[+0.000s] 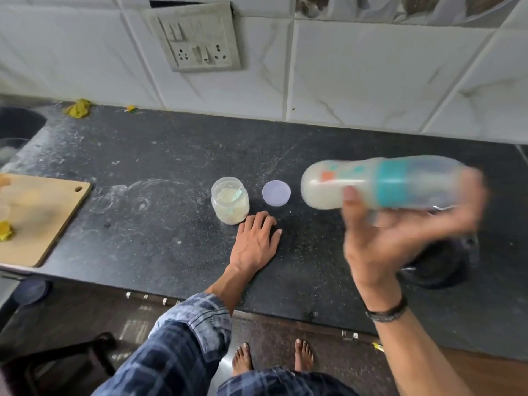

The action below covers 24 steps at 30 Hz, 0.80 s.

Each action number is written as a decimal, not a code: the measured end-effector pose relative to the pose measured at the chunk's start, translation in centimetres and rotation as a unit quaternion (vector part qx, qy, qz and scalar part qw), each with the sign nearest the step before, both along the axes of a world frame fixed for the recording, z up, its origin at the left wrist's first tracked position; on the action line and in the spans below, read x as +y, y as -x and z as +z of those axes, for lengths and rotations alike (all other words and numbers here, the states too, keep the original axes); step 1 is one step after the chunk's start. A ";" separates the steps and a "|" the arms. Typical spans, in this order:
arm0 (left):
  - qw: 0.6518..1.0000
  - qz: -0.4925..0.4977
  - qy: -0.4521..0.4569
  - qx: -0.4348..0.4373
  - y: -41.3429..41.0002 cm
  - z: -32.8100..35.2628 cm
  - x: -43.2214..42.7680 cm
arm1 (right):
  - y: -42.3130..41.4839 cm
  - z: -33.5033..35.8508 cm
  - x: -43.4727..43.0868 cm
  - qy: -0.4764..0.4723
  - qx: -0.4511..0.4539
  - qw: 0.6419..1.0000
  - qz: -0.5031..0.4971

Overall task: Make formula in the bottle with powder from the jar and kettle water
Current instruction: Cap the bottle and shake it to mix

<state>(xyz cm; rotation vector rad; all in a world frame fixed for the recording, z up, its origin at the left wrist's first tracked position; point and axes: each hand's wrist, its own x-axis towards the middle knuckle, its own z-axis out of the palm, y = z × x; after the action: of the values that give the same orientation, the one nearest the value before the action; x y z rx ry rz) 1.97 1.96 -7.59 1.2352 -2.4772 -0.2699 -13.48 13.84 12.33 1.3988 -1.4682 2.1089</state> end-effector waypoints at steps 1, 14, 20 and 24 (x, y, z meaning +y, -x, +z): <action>1.000 0.000 -0.001 0.002 0.0 0.0 0.0 | -0.9 -0.3 0.0 -0.062 -0.033 0.997 0.033; 1.000 0.001 -0.005 -0.006 0.1 0.2 -0.1 | -0.2 -4.7 -0.5 -0.117 -0.087 0.988 0.056; 1.000 0.003 -0.008 -0.012 0.1 0.2 0.0 | 1.8 -8.6 -3.7 -0.301 -0.038 0.950 0.066; 1.000 0.003 -0.010 -0.021 0.2 0.3 0.0 | 2.1 -11.9 -4.3 -0.379 0.012 0.922 0.078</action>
<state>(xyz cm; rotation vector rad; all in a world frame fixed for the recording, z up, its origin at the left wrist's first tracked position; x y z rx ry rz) 1.81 1.98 -7.27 1.2680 -2.5128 -0.2715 -15.54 9.50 0.45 1.8074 -2.3800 1.6276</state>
